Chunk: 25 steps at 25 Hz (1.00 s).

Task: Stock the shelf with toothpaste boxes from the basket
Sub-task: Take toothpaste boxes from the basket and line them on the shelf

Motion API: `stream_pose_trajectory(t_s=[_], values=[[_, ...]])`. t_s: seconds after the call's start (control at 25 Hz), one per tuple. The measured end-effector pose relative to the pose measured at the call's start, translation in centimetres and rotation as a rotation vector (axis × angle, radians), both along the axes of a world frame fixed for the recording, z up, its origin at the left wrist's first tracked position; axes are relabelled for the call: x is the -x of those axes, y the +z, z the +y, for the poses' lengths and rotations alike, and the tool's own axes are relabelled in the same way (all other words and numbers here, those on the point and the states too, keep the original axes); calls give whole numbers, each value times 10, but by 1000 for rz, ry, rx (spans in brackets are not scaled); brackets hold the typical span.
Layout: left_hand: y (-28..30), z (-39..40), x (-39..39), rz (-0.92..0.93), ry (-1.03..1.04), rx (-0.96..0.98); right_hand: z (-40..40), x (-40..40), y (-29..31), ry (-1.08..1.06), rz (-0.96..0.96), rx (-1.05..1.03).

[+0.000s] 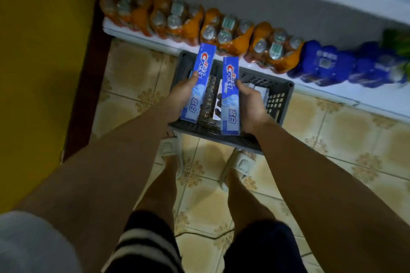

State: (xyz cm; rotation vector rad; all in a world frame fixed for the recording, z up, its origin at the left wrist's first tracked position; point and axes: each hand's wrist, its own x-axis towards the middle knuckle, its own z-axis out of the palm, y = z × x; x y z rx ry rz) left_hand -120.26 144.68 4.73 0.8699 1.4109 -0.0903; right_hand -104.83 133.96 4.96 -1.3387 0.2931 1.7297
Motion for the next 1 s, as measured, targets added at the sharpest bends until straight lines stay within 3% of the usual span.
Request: stream_pose_trajectory(t_s=[0.2,0.44,0.64,0.88,1.0], values=[[162,-16,4,-88,61,-21,-12,-18,156,332,-191,-83],[313,-16,16,-119,-129,-206,-9,-54,310,510,-387,-262],[378,-3,12,-350,134,-307,8,-61,397,678,-701,-339],[448,26,13,-677,442,-364,45,-30,475,594,-880,-501],[479,37,30,-757,446,-399,55,-9,504,486,-904,-539]])
